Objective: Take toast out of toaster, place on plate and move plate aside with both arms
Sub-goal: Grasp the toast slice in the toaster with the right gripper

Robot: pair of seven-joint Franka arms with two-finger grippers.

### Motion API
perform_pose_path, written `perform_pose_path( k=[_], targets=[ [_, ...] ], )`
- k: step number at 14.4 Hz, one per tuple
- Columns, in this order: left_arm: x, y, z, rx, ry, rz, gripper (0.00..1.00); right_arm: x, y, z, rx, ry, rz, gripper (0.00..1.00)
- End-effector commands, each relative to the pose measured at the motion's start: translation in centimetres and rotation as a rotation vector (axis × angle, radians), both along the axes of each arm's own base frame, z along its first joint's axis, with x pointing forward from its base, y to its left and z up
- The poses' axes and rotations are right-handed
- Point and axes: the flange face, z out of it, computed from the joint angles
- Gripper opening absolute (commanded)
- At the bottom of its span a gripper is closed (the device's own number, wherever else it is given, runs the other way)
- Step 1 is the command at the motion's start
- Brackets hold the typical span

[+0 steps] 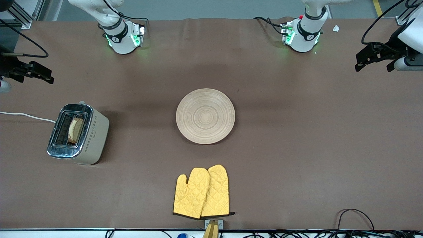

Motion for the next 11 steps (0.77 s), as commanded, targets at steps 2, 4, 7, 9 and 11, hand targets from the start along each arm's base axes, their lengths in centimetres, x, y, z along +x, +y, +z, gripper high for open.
perform_pose_path(
  k=[2,4,7,9,11],
  targets=[
    [0.2,0.2,0.5,0.014,0.005,0.002,1.00,-0.5,-0.4,0.5,0.013,-0.010,-0.013,1.00],
    [0.2,0.2,0.5,0.014,0.005,-0.001,1.00,-0.4,-0.8,0.4,0.004,-0.010,-0.016,1.00],
    [0.2,0.2,0.5,0.014,0.004,-0.003,1.00,-0.3,-1.5,0.3,0.000,-0.015,-0.022,1.00],
    [0.3,0.2,0.4,0.014,0.007,-0.003,1.00,-0.1,-1.5,0.1,0.000,-0.017,-0.027,1.00],
    [0.6,0.2,0.1,0.013,0.011,-0.001,1.00,1.2,-1.2,-1.1,-0.001,-0.042,-0.021,1.00]
  ],
)
